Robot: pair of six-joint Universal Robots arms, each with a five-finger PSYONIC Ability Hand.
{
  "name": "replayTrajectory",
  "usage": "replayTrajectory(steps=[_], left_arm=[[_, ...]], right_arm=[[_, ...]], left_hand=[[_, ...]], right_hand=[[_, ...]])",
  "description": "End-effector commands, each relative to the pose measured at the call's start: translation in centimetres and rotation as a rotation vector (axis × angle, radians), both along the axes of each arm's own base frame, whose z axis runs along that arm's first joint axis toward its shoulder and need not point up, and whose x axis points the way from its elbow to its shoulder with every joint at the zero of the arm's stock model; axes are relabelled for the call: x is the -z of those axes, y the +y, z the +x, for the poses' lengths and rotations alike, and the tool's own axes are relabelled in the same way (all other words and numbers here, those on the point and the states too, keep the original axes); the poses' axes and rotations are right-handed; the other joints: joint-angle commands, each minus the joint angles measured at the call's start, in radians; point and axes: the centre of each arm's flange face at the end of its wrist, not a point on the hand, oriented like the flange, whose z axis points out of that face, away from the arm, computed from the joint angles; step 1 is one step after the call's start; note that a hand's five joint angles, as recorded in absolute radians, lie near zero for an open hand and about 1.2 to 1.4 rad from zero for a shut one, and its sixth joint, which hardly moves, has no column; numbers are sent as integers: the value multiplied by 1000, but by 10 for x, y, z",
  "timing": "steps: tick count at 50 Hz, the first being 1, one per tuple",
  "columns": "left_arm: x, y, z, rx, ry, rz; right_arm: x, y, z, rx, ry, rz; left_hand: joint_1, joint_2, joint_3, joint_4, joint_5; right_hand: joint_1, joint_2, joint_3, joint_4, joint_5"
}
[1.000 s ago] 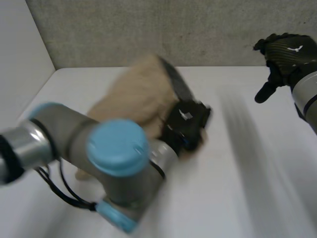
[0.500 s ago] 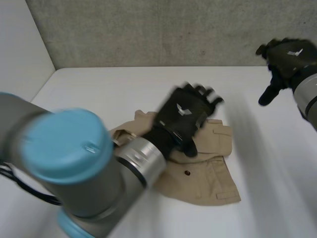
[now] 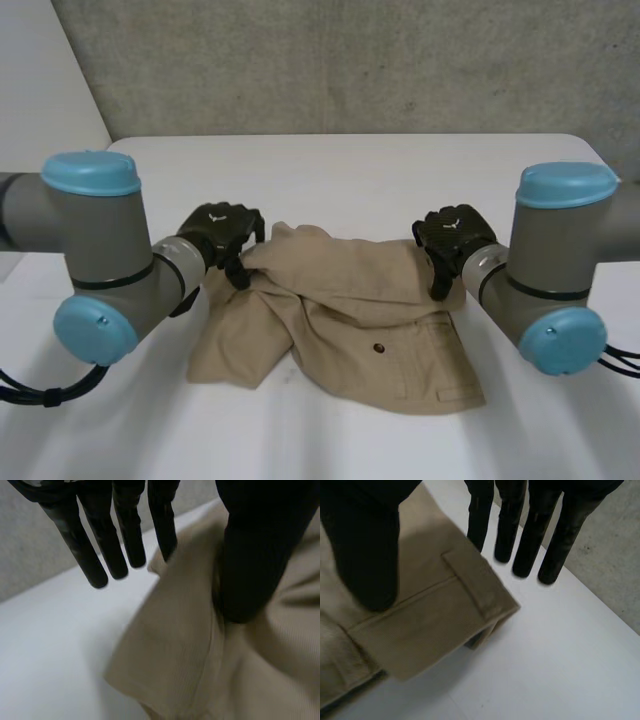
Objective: Fold the shorts.
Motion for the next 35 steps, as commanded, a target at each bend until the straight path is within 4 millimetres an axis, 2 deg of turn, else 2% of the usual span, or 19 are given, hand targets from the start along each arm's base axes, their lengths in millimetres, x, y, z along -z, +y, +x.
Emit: replayTrajectory(steps=[1, 4, 5, 6, 8, 9, 10, 12, 13, 17, 21, 23, 24, 27, 28, 29, 32, 33, 35], left_arm=[[0, -13, -5, 0, 3, -22], [-22, -30, -12, -10, 51, -142], [-31, -36, -14, -22, 66, -187], [-50, -48, -15, -62, 102, -293], [-70, -56, -17, -108, 141, -391], [-84, -59, -17, -135, 167, -453], [-117, -64, -15, -190, 231, -585], [-152, -64, -10, -233, 309, -716], [-183, -59, -7, -257, 380, -828], [-215, -48, -2, -260, 466, -964], [-217, -38, 3, -260, 471, -969], [-210, -35, 4, -258, 455, -945], [-204, -33, 4, -256, 446, -927], [-168, -22, 1, -238, 387, -821], [-158, -17, -1, -229, 369, -788], [-139, -8, 0, -218, 331, -725], [-117, 6, 6, -212, 277, -641], [-106, 17, 12, -208, 247, -594], [-100, 28, 17, -203, 224, -560]], right_arm=[[-11, -23, 7, 19, -49, -136], [-31, -32, 12, 15, -89, -250], [-52, -39, 15, 16, -123, -343], [-62, -43, 15, 17, -137, -392], [-84, -48, 18, 19, -165, -497], [-104, -53, 20, 22, -192, -604], [-116, -56, 21, 27, -204, -662], [-142, -58, 21, 41, -234, -776], [-172, -56, 20, 58, -272, -886], [-213, -52, 16, 91, -332, -1002], [-225, -50, 14, 104, -353, -1019], [-221, -47, 15, 99, -343, -990], [-213, -42, 17, 85, -321, -934], [-195, -31, 24, 45, -274, -825], [-182, -24, 26, 21, -234, -739], [-175, -20, 27, 6, -211, -691], [-152, -2, 24, -32, -119, -502], [-148, 3, 22, -39, -97, -460], [-145, 11, 16, -39, -60, -389]], left_hand=[[751, 775, 789, 786, 788], [751, 775, 789, 786, 788], [751, 775, 789, 786, 788], [751, 775, 789, 786, 788], [751, 775, 789, 786, 788], [751, 775, 789, 786, 788], [751, 775, 789, 786, 788], [751, 775, 789, 786, 788], [751, 775, 789, 786, 788], [751, 775, 789, 786, 788], [751, 775, 789, 786, 788], [751, 775, 789, 786, 788], [751, 775, 789, 786, 788], [751, 775, 789, 786, 788], [751, 775, 789, 786, 788], [751, 775, 789, 786, 788], [751, 775, 789, 786, 788], [751, 775, 789, 786, 788], [751, 775, 789, 786, 788]], right_hand=[[844, 750, 773, 774, 795], [844, 750, 773, 774, 795], [844, 750, 773, 774, 795], [844, 750, 773, 774, 795], [844, 750, 773, 774, 795], [844, 750, 773, 774, 795], [844, 750, 773, 774, 795], [844, 750, 773, 774, 795], [844, 750, 773, 774, 795], [844, 750, 773, 774, 795], [844, 750, 773, 774, 795], [844, 750, 773, 774, 795], [844, 750, 773, 774, 795], [844, 750, 773, 774, 795], [844, 750, 773, 774, 795], [844, 750, 773, 774, 795], [844, 750, 773, 774, 795], [844, 750, 773, 774, 795], [844, 750, 773, 774, 795]])
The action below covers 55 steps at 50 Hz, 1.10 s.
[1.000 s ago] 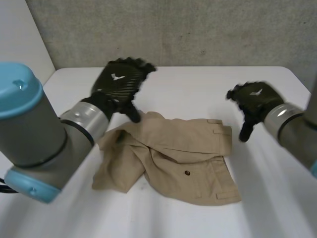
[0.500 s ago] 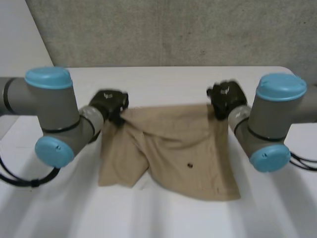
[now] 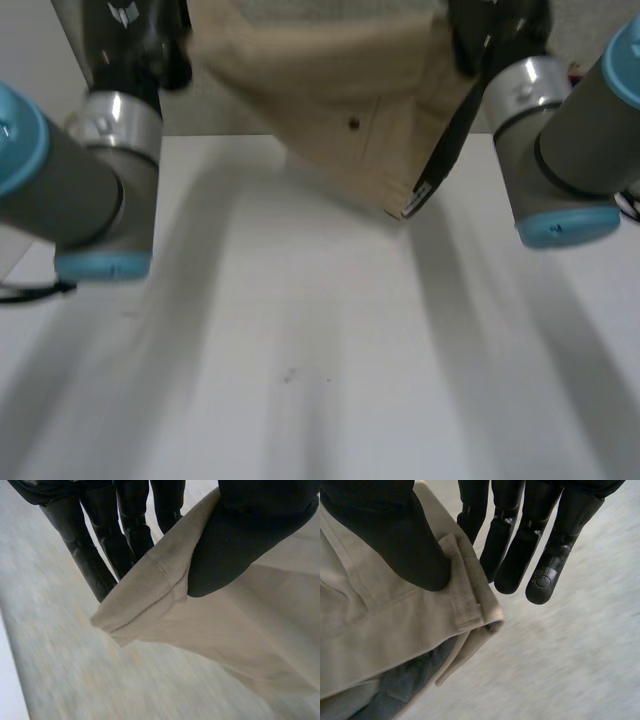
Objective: Fold the shorts.
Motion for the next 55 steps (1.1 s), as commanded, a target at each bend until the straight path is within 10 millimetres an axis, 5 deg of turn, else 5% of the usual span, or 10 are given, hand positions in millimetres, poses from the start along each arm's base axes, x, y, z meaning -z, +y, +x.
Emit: replayTrajectory(steps=[1, 11, 16, 21, 24, 27, 35, 40, 48, 55], left_arm=[[64, 50, 17, 23, -137, 262], [72, 75, 27, 58, -179, 320], [97, 67, 21, 63, -211, 382], [140, 51, 13, 62, -259, 483], [153, 44, 9, 59, -275, 511], [160, 35, 5, 53, -288, 522], [151, 16, 5, 28, -279, 495], [161, 7, 9, 9, -279, 515], [178, -1, 8, 3, -294, 543], [181, -3, 9, -1, -294, 548]], right_arm=[[45, 47, -13, -42, 232, 441], [52, 48, -22, -59, 200, 592], [106, 32, -14, -102, 218, 738], [160, 9, -9, -60, 186, 829], [163, -3, -10, 22, 95, 788], [149, -5, -16, 61, 28, 750], [103, 37, -30, -48, -5, 710], [122, 74, -38, -126, 40, 818], [163, 113, -47, -163, 99, 959], [195, 108, -41, -150, 42, 865]], left_hand=[[249, 195, 204, 203, 231], [249, 195, 204, 203, 231], [249, 195, 204, 203, 231], [249, 195, 204, 203, 231], [249, 195, 204, 203, 231], [249, 195, 204, 203, 231], [249, 195, 204, 203, 231], [249, 195, 204, 203, 231], [249, 195, 204, 203, 231], [249, 195, 204, 203, 231]], right_hand=[[419, 217, 220, 208, 248], [419, 217, 220, 208, 248], [419, 217, 220, 208, 248], [-502, -705, -702, -713, -674], [-803, -1005, -1002, -1013, -974], [-803, -1005, -1002, -1013, -974], [-803, -1005, -1002, -1013, -974], [-541, -743, -740, -751, -712], [-478, -681, -678, -689, -650], [-469, -672, -669, -680, -641]])
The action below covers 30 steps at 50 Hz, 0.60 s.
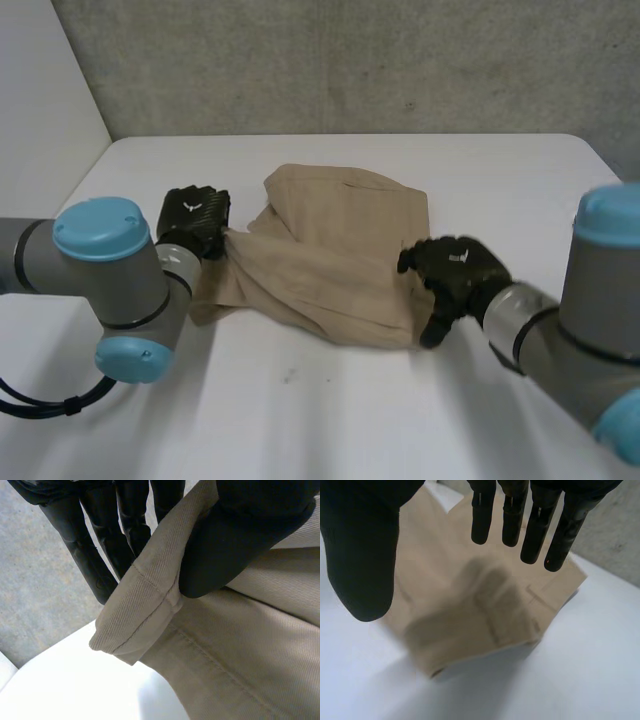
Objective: Fold the shorts.
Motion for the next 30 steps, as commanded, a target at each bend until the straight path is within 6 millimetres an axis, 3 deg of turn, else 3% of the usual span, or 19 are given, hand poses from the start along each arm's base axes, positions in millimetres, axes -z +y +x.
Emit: replayTrajectory(steps=[1, 11, 14, 15, 18, 22, 23, 25, 29, 30], left_arm=[[4, -3, 1, -6, -3, 5], [4, -4, 3, -11, -5, 9], [4, -4, 3, -11, -3, 10], [5, -4, 3, -11, -5, 11], [4, -2, 3, -9, -8, 13], [1, 4, 4, -5, -18, 35], [-10, 10, 7, -6, -13, 42], [-33, 20, 13, -4, -3, 42], [-68, 40, 20, 0, 23, 33], [-85, 48, 22, 7, 45, 14]], right_arm=[[37, -1, 6, 35, -37, -68], [69, 2, 18, 47, 13, -41], [72, -4, 21, 63, 4, -64], [69, -8, 22, 74, -8, -94], [61, -15, 21, 104, -27, -143], [28, -20, 21, 117, -72, -232], [6, -20, 21, 114, -101, -277], [-19, -17, 20, 107, -120, -322], [-51, -16, 17, 71, -85, -349], [-61, -17, 13, 59, -50, -345]], left_hand=[[249, 194, 202, 199, 231], [249, 194, 202, 199, 231], [249, 194, 202, 199, 231], [249, 194, 202, 199, 231], [249, 194, 202, 199, 231], [249, 194, 202, 199, 231], [249, 194, 202, 199, 231], [249, 194, 202, 199, 231], [249, 194, 202, 199, 231], [249, 194, 202, 199, 231]], right_hand=[[155, 106, 97, 93, 104], [317, 267, 258, 254, 266], [638, 589, 579, 576, 587], [1040, 991, 981, 977, 989], [1044, 995, 985, 982, 993], [1044, 995, 985, 982, 993], [1044, 995, 985, 982, 993], [1044, 995, 985, 982, 993], [1044, 995, 985, 982, 993], [1044, 995, 985, 982, 993]])
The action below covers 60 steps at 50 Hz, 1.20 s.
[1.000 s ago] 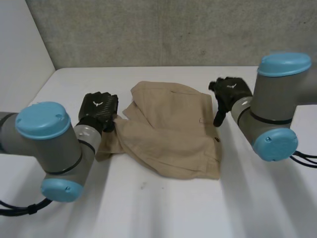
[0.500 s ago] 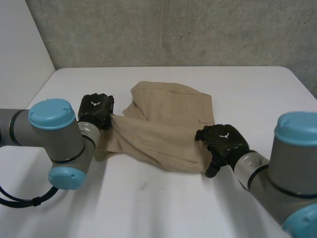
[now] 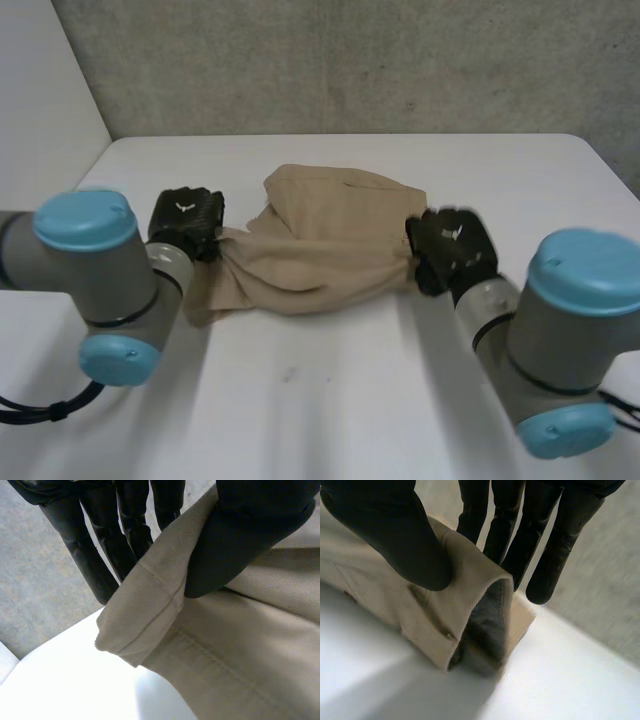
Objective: Fold the shorts.
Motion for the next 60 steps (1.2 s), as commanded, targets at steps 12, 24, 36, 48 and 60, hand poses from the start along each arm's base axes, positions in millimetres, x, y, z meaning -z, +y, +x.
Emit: replayTrajectory(steps=[12, 24, 36, 48, 60], left_arm=[[-127, 87, 40, 81, 40, -64], [-62, 68, 45, 130, -55, 202], [-150, -30, 17, 16, 67, -245], [-267, 0, 8, -20, 329, -854], [-136, 25, 14, -3, 153, -441]], right_arm=[[-145, 1, -34, -53, 268, -137], [-95, -14, -27, -136, 391, 35], [-136, -82, 1, 111, 164, -401], [-241, -68, 1, 221, -94, -866], [-131, -59, 4, 73, 120, -490]], left_hand=[[249, 194, 202, 199, 231], [249, 194, 202, 199, 231], [249, 194, 202, 199, 231], [249, 194, 202, 199, 231], [249, 194, 202, 199, 231]], right_hand=[[441, 217, 218, 208, 246], [441, 217, 218, 208, 246], [441, 217, 218, 208, 246], [441, 217, 218, 208, 246], [441, 217, 218, 208, 246]])
